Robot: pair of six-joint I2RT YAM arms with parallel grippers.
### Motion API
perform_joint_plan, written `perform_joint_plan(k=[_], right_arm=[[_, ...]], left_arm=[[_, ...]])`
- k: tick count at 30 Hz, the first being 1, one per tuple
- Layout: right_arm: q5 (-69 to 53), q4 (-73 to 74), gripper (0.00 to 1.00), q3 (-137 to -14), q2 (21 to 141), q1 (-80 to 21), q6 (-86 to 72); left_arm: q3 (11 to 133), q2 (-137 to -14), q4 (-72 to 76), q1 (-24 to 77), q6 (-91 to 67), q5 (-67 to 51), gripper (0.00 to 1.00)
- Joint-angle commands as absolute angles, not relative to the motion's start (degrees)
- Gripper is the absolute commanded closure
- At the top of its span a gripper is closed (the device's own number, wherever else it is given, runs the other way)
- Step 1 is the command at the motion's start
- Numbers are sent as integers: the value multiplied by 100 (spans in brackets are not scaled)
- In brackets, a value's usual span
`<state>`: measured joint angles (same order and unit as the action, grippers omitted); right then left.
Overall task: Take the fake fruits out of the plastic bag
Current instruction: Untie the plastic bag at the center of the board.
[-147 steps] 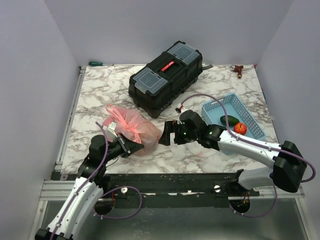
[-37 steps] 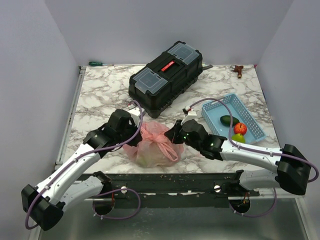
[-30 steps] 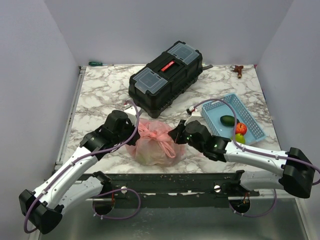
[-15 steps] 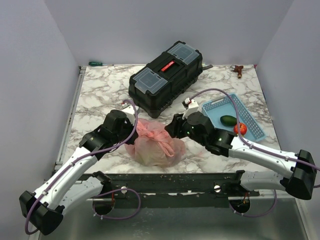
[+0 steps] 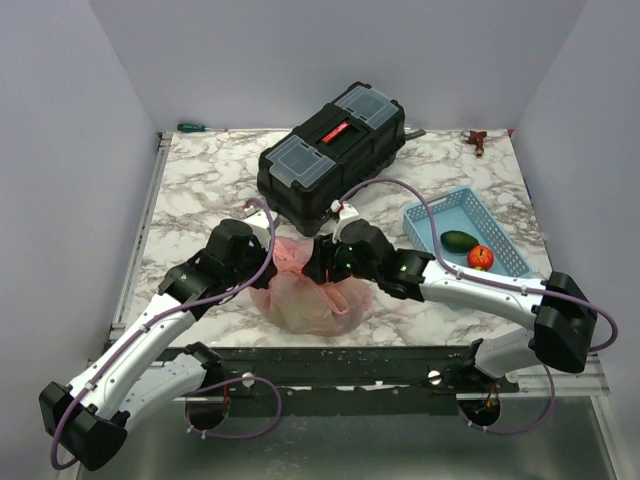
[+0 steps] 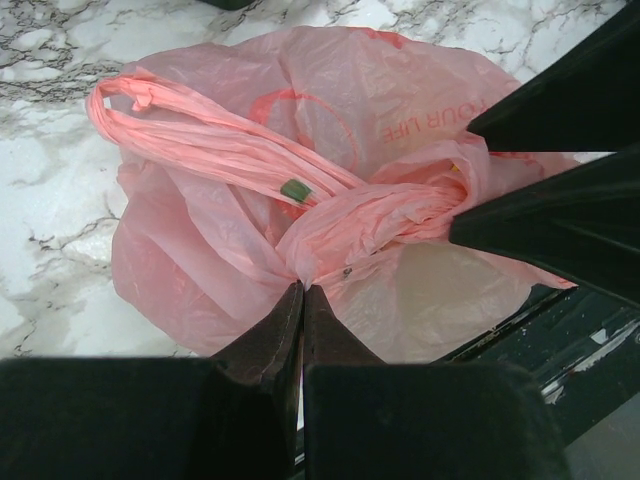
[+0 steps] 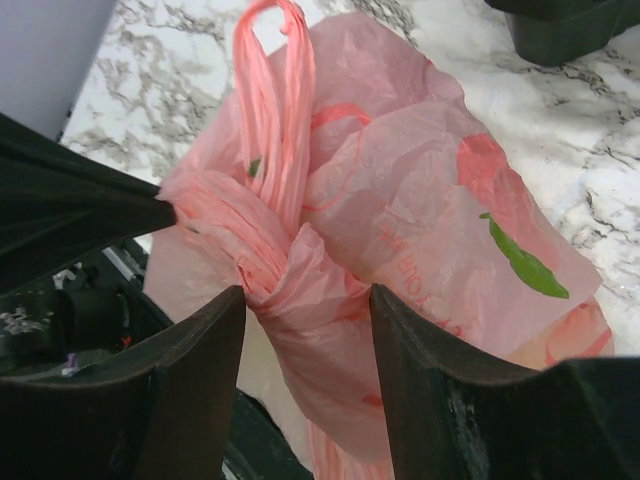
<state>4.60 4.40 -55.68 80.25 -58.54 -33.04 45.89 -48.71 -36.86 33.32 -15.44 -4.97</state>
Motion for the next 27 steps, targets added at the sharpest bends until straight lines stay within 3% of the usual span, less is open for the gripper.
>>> perform_joint_plan(k=[1, 9, 13, 20, 26, 27], right_arm=[[524, 501, 47, -5676, 8188, -5893, -3353], [1423, 537, 80, -5250, 7709, -5889, -3486], [1987, 739, 92, -5076, 7415, -5890, -3559], [2777, 1042, 97, -4848, 6855, -5888, -3415], [2476, 870, 97, -4732, 6753, -5889, -3456], [2359, 808, 98, -4743, 6794, -5890, -3460]], left_arm=[[4509, -4847, -3545, 3291, -1485, -649, 100], [4568, -4789, -3661, 3240, -1537, -269, 100], [4531, -4619, -3638, 3207, -1573, -66, 100], [4494, -4405, -3622, 3182, -1617, 159, 100], [4502, -4353, -3469, 3172, -1541, -433, 99], [4465, -4318, -3343, 3173, -1522, -724, 89]])
